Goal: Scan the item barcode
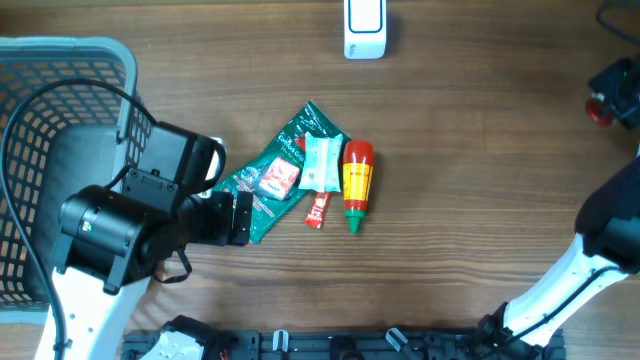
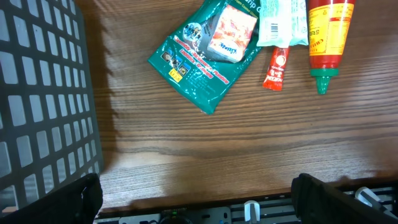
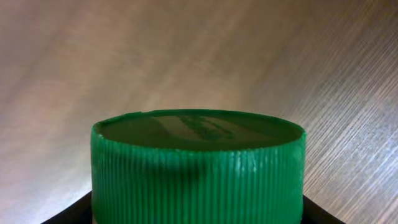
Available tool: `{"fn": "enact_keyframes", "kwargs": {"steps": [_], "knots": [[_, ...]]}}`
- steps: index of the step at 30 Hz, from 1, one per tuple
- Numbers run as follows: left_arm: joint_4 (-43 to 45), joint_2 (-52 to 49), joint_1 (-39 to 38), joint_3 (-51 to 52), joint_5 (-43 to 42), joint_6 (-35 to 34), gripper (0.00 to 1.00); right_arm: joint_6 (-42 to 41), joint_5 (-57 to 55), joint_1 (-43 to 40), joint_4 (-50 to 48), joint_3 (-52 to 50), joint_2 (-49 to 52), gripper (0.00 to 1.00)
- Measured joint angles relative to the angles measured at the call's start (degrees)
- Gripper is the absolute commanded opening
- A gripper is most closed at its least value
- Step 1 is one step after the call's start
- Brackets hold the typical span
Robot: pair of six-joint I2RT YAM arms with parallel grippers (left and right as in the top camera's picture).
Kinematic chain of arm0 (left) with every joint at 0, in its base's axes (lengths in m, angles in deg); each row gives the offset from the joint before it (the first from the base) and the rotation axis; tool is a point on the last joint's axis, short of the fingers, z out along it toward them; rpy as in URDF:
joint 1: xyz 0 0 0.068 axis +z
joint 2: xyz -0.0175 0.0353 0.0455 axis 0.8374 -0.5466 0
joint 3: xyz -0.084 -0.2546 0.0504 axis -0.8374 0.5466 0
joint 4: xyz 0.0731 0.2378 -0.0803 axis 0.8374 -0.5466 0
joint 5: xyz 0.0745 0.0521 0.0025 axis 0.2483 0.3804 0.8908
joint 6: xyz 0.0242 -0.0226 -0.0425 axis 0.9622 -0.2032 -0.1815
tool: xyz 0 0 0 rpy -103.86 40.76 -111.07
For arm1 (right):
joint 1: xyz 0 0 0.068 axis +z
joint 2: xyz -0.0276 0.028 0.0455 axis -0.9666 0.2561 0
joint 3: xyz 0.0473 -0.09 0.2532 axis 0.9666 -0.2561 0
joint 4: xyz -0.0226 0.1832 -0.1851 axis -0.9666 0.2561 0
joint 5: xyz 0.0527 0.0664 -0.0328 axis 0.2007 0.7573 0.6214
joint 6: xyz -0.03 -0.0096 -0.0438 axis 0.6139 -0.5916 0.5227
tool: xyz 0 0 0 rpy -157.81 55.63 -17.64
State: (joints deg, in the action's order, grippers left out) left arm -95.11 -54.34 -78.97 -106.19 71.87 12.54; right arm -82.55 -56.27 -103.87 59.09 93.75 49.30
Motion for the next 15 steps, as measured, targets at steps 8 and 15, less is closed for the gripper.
{"fn": "enact_keyframes", "kwargs": {"steps": [8, 15], "knots": [[0.0, 0.0, 0.0, 0.0, 0.0, 0.0, 1.00, 1.2, -5.0, -1.5, -1.1, -1.0, 5.6, 0.39], [0.0, 0.0, 0.0, 0.0, 0.0, 0.0, 1.00, 1.8, -10.0, -6.7, -2.9, -1.0, 5.6, 0.45]]}}
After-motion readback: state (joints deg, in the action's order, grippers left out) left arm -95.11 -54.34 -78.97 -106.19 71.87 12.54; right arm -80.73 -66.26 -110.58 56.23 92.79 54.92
